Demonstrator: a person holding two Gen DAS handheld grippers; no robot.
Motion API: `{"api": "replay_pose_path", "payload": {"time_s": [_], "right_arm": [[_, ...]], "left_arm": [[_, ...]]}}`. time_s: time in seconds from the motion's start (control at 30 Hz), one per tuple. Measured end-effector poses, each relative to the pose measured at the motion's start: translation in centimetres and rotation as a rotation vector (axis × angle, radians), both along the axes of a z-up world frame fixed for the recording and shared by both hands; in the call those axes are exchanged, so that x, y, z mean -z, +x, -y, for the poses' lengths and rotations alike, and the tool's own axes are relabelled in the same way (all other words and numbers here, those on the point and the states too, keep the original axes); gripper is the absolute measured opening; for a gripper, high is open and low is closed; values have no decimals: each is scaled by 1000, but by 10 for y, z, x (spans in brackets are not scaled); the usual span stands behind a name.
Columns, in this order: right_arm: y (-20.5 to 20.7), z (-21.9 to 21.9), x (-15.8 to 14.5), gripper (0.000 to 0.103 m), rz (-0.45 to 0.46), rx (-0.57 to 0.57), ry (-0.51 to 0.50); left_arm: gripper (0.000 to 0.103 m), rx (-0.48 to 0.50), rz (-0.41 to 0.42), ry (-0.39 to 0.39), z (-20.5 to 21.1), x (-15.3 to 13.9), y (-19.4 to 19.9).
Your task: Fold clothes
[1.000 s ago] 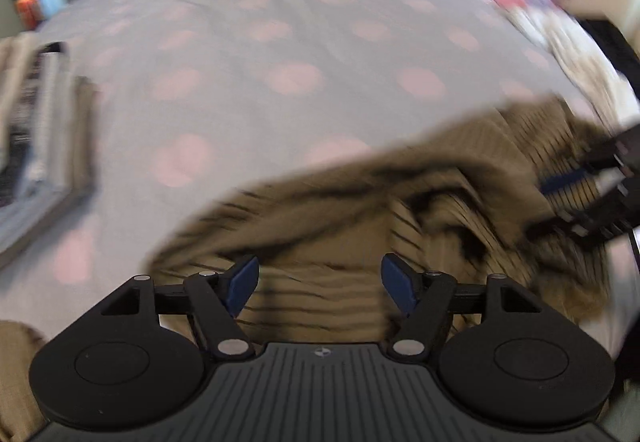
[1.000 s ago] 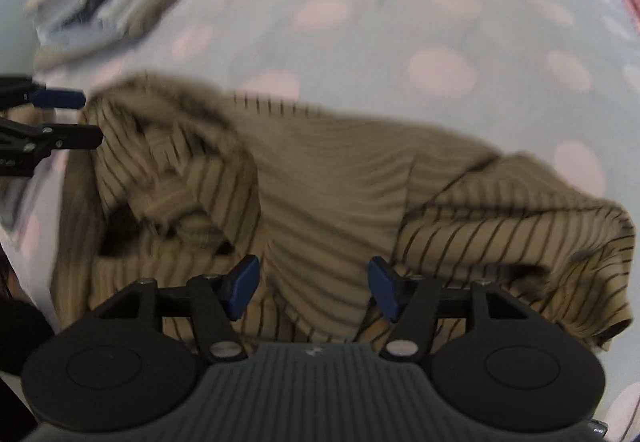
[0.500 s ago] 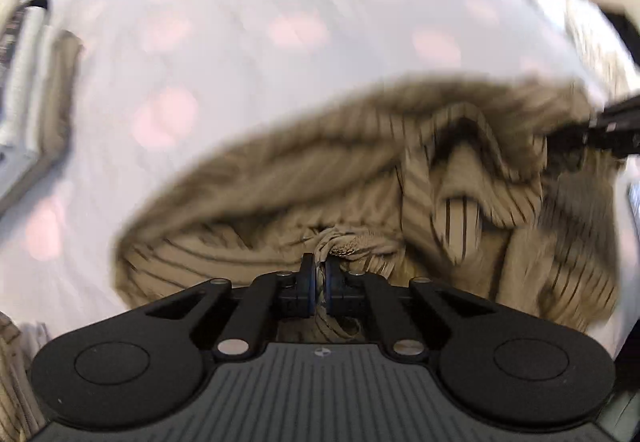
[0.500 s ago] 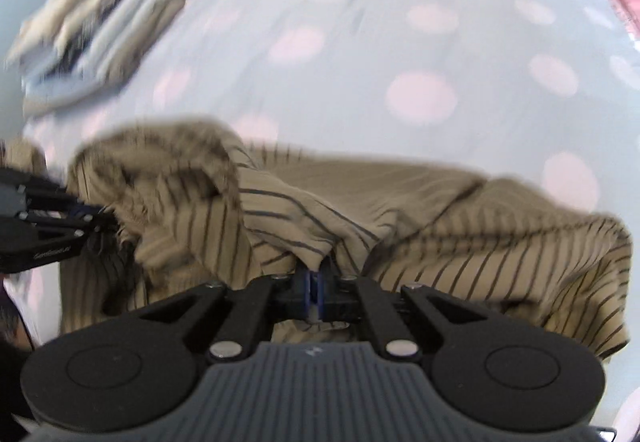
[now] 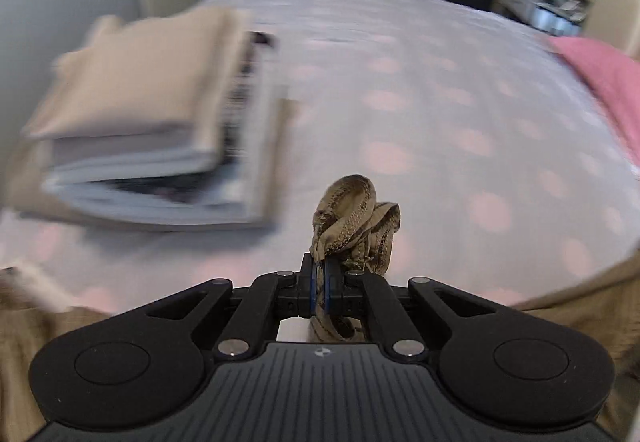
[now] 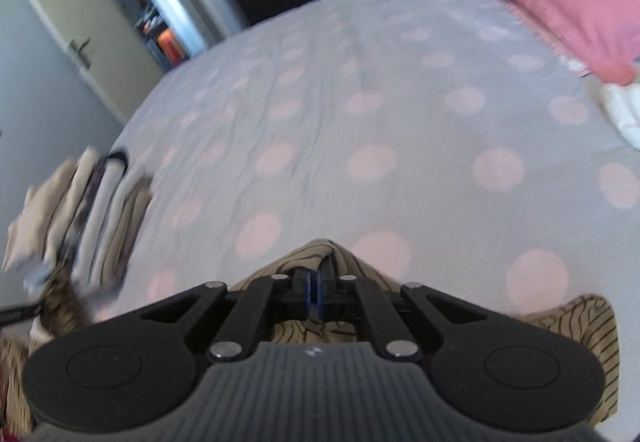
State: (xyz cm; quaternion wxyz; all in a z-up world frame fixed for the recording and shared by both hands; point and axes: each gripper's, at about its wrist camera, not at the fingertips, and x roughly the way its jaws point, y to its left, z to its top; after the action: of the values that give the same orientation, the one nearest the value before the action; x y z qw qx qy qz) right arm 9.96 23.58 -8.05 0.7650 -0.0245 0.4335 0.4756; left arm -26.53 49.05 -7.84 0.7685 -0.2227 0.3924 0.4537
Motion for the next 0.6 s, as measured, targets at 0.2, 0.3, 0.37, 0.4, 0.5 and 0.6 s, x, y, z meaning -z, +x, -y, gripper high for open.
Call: {"api": "replay_pose_path", "payload": {"time_s": [0.2,0.3,0.37,0.4,0.5,0.6], "right_arm": [[21,5,10,15,-24,64,-48],[27,11,13,29,-16,70,-64],[31,17,11,30,11,80,-71],[34,20,10,32,27,86,-75],[41,30,11,32,59,91,-100],[45,34,19,32,75,42,-133]], "left_arm": [[4,-110,-129,22,-16,7,-30],[12,-104,-195,33,-16,13,-30],[12,-103,-242,71,-17,12,-31],[12,-102,-250,83,-17,12,-30],[13,1,-188,94,-5,9,-23],[16,174,-135,103,17,15,-3]]}}
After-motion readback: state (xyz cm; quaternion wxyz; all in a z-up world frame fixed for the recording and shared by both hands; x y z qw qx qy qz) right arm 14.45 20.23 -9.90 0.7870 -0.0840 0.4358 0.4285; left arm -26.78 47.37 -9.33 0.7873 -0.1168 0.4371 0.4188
